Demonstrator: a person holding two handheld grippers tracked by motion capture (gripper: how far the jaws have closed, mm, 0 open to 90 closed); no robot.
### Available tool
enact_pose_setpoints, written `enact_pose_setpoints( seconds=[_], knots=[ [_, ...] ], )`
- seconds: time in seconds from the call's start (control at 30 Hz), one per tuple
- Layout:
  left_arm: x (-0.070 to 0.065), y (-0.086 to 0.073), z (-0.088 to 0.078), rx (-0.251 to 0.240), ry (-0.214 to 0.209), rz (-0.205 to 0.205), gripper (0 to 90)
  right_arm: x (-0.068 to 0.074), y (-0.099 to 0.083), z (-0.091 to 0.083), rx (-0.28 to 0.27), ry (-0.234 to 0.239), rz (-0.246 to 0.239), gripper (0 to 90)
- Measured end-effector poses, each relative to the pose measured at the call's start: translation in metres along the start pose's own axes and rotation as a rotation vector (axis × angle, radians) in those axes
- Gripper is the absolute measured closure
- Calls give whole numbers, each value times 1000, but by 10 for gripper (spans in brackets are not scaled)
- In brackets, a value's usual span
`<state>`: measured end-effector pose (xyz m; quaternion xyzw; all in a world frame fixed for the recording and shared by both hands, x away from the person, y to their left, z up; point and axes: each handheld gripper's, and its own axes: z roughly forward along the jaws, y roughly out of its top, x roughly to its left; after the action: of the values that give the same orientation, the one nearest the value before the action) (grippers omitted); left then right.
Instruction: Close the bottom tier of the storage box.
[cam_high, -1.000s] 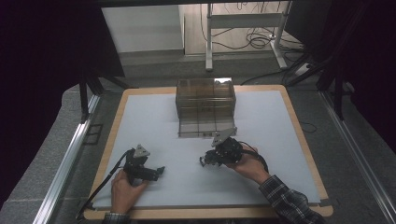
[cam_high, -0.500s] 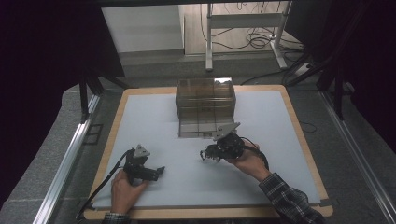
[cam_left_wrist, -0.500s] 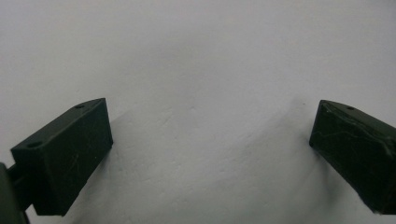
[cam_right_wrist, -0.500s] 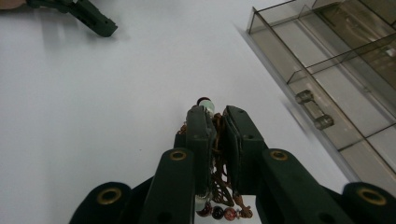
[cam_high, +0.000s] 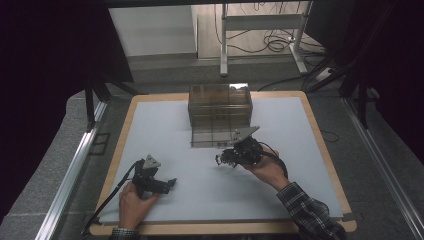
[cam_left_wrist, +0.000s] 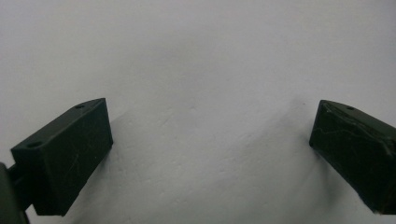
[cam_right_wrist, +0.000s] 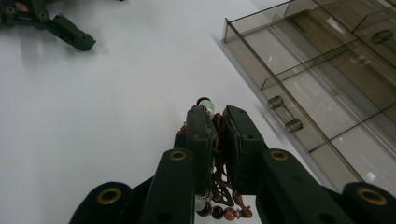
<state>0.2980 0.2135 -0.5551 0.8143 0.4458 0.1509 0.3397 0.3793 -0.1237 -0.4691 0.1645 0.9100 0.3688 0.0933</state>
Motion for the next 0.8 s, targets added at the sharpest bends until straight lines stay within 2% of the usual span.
enact_pose_setpoints(
  seconds=[0.8],
  knots=[
    [0, 0, 0, 5, 0, 5, 0, -23, 15, -3, -33, -66, 39, 793]
  ],
)
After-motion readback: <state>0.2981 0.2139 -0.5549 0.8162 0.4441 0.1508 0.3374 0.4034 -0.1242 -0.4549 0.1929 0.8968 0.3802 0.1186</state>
